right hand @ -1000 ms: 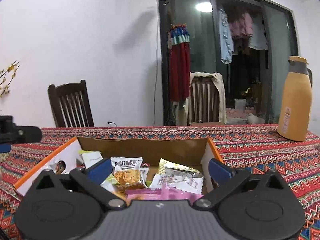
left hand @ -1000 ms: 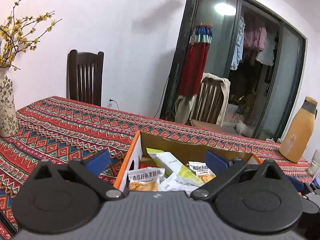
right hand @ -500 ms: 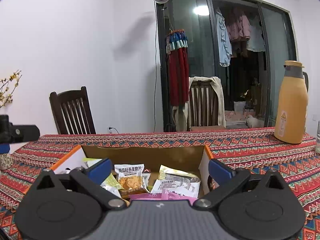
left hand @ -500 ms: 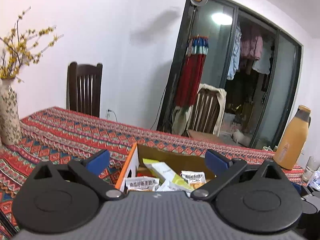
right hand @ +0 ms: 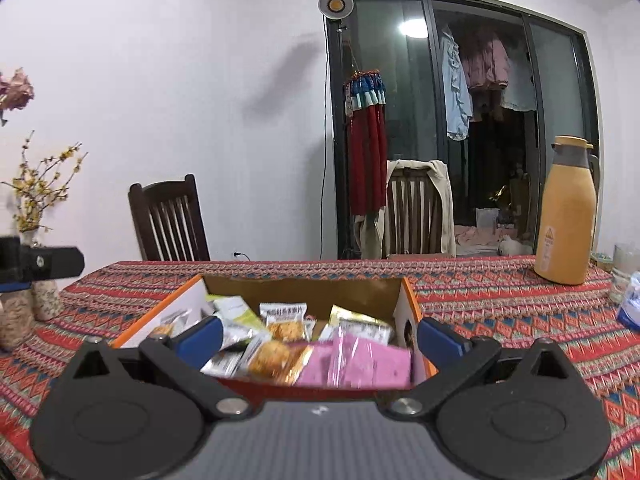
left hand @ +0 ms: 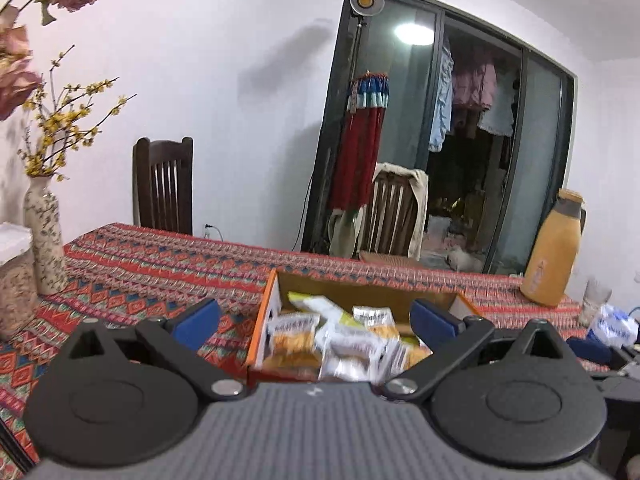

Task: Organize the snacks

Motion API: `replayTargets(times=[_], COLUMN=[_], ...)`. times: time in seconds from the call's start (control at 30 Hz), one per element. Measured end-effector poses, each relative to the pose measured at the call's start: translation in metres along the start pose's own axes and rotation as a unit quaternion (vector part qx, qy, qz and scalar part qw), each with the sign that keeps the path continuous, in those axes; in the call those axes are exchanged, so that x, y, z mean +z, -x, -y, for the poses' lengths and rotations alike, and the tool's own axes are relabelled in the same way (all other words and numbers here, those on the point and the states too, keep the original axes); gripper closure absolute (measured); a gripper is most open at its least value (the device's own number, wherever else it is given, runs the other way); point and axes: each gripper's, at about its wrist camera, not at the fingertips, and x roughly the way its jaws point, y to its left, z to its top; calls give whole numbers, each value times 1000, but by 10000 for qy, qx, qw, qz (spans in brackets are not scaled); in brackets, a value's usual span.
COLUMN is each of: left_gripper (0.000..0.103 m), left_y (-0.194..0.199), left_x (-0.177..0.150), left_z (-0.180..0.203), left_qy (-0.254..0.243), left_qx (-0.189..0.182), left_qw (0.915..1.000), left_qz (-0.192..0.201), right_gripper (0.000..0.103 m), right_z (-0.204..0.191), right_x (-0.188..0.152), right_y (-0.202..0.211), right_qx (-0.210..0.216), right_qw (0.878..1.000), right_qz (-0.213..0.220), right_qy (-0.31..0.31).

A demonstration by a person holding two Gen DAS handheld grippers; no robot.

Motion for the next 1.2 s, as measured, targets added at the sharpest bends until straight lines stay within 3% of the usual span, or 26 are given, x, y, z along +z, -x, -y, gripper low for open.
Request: replayTargets(times=[0.37, 0.67, 1.2], left_gripper=[0, 0, 0], left_y=[47, 64, 83], left_x=[-54, -93, -111], left_z=[-18, -26, -19], left_qy=[-83, -162, -286], left_qx=[65, 98, 22], left_qw=[9986, 9953, 9938], left_qz=[-521, -950, -1075], right_gripper=[0, 0, 0], right_z=[8, 9, 0], right_x=[-50, -84, -104], right_y=[65, 88, 106], right_qx=[48, 28, 40], right_qw=[9993, 9975, 9961], right_qz=[-337, -670, -873], right_qy=[-158, -229, -152])
